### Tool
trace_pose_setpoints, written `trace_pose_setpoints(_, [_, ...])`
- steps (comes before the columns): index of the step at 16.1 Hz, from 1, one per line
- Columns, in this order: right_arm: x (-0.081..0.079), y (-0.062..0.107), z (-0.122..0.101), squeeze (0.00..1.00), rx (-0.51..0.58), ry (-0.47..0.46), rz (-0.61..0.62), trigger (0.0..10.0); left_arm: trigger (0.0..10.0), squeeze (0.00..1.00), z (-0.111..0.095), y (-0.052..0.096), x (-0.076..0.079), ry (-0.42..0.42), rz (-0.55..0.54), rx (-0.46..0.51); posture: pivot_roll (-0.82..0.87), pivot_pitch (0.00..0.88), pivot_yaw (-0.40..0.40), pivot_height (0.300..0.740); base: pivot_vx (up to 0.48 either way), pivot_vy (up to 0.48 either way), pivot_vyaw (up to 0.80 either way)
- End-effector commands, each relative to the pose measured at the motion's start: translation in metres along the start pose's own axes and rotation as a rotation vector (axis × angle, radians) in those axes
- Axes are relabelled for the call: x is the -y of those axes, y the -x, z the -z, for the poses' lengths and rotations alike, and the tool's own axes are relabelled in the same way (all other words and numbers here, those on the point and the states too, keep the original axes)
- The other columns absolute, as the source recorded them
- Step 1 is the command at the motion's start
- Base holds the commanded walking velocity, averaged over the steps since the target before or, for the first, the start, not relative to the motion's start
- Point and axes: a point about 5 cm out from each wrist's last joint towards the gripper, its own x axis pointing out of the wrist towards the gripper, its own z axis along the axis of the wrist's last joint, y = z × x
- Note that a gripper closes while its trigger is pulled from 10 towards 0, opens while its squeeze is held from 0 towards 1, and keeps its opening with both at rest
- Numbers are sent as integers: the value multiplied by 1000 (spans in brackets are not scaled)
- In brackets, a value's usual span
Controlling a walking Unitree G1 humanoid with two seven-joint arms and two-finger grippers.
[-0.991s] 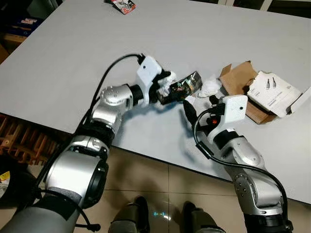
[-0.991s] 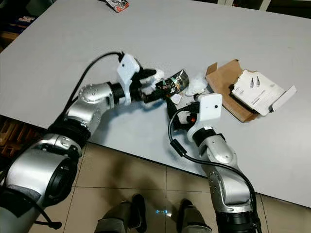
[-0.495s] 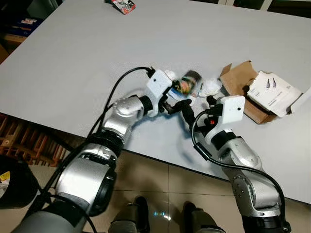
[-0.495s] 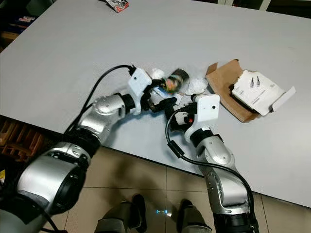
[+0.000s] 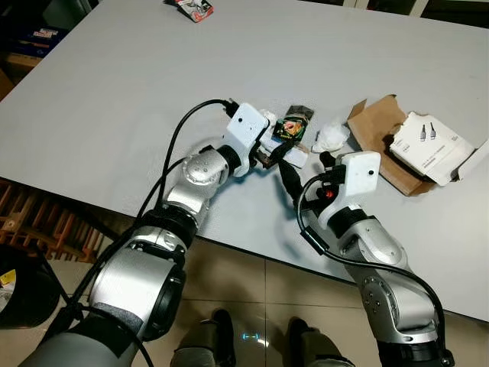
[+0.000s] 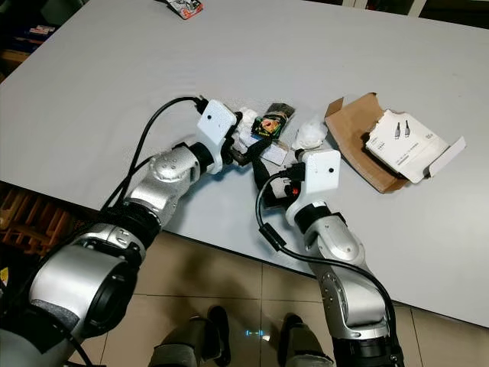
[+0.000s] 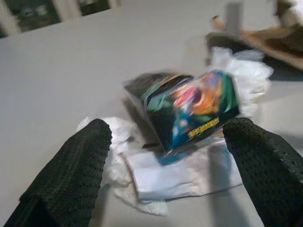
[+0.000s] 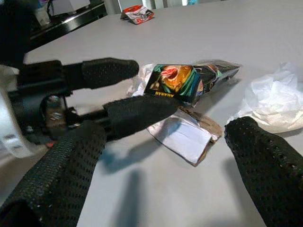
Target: Picking trash to rubbish bin
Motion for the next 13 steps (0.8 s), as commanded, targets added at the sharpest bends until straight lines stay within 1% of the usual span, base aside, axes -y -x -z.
trace_pose_setpoints(1, [-1,5,0,0,-5,-13,-3,10000,10000,0,-18,-1,-4,-35,63,65,-103,258,84,740,0,0,0])
trace_pose_setpoints(2, [-1,5,0,0,-5,-14,-2,10000,10000,0,-25,0,-8,-32,93,95,-101,259,84,740,0,0,0])
trace_pose_setpoints(3, [0,5,1,0,-6,-15,-1,10000,10000,0,-44,3,-22,5,102,155,-92,260,84,740,0,0,0])
trace_pose_setpoints(4, [-1,5,1,0,-7,-15,-1,10000,10000,0,-53,4,-29,31,96,183,-91,260,85,740,0,0,0])
trace_pose_setpoints(5, [-1,5,1,0,-7,-15,-1,10000,10000,0,-53,4,-29,31,96,183,-91,260,85,740,0,0,0])
trace_pose_setpoints(6, [-2,4,2,0,-8,-17,-6,10000,10000,0,-74,9,-44,56,102,235,-85,259,86,740,0,0,0])
trace_pose_setpoints(7, [-2,3,2,0,-8,-19,-8,10000,10000,0,-83,11,-49,71,102,264,-84,258,86,740,0,0,0])
trace_pose_setpoints(8, [-3,2,2,0,-8,-22,-12,10000,10000,0,-96,10,-59,134,56,292,-75,255,87,740,0,0,0])
trace_pose_setpoints(9, [-4,0,3,0,-10,-25,-16,10000,10000,0,-97,6,-65,195,-23,255,-72,252,87,740,0,0,0])
trace_pose_setpoints(10, [-4,0,3,0,-10,-26,-18,10000,10000,0,-96,4,-65,219,-41,238,-72,252,87,740,0,0,0])
trace_pose_setpoints(11, [-5,0,3,0,-10,-28,-20,10000,10000,0,-93,2,-65,238,-61,202,-73,251,89,740,0,0,0])
trace_pose_setpoints(12, [-8,-1,4,0,-9,-23,-27,10000,10000,0,-85,-3,-59,283,-56,157,-80,250,93,740,0,0,0])
trace_pose_setpoints(13, [-9,-1,4,0,-10,-22,-30,10000,10000,0,-83,-6,-55,324,-35,152,-81,250,93,740,0,0,0])
